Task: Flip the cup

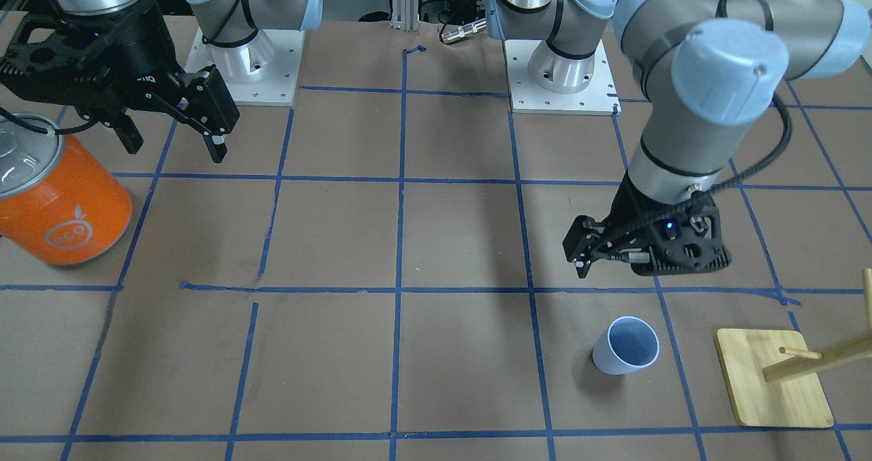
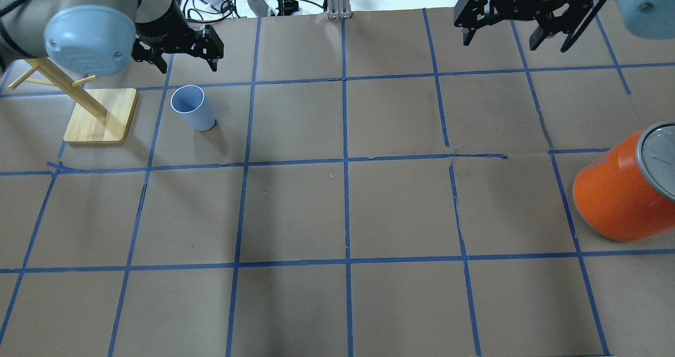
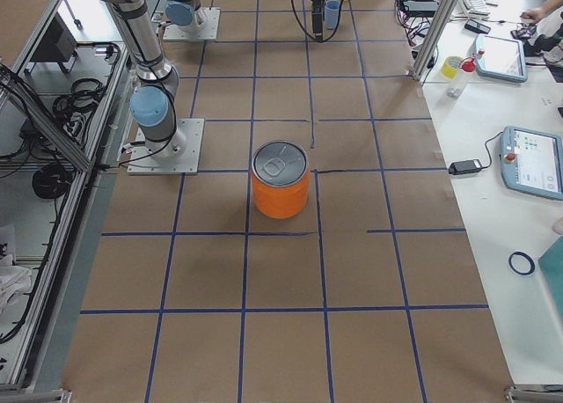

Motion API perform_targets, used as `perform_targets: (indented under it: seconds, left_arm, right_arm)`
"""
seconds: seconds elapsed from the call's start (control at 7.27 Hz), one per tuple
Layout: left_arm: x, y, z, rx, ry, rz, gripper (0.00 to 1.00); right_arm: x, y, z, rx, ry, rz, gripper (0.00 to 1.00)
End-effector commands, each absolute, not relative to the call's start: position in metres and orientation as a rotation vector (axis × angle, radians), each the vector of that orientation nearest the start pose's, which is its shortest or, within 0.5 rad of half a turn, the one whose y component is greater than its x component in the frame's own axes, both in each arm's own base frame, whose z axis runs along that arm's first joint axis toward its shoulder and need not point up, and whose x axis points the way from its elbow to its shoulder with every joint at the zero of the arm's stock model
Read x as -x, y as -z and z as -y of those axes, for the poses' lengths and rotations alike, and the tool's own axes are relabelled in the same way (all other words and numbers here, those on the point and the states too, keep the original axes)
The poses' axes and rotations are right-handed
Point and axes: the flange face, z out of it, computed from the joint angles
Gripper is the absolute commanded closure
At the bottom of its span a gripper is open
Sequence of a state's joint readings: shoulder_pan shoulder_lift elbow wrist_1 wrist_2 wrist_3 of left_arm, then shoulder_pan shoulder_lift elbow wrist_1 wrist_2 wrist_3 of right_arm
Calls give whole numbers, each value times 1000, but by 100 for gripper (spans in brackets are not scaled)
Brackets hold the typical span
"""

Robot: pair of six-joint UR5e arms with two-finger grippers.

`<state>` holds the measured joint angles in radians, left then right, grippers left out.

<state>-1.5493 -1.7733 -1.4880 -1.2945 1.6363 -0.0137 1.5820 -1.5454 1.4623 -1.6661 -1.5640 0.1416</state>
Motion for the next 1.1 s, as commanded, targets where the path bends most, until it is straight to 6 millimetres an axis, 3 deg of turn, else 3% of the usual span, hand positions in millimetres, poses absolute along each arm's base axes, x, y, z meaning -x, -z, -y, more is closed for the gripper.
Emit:
perform_targets:
  seconds: [0.0, 0.14, 0.41, 0.55, 0.96]
  left_arm:
    - [122, -529, 540, 59, 207, -3069, 0]
    - [130, -545, 525, 55, 240, -3066, 0]
    - [172, -563, 494, 35, 293, -3048, 0]
    - [185, -547, 500, 5, 267, -3034, 0]
    - [192, -549, 507, -6, 387, -3080, 0]
  right_arm:
    - [-141, -533, 523, -198, 275, -3097, 0]
    - [-140, -529, 526, -191, 263, -3100, 0]
    - [-140, -529, 525, -171, 264, -3107, 0]
    - [-140, -529, 525, -171, 262, -3109, 0]
    - [-140, -528, 526, -170, 261, -3104, 0]
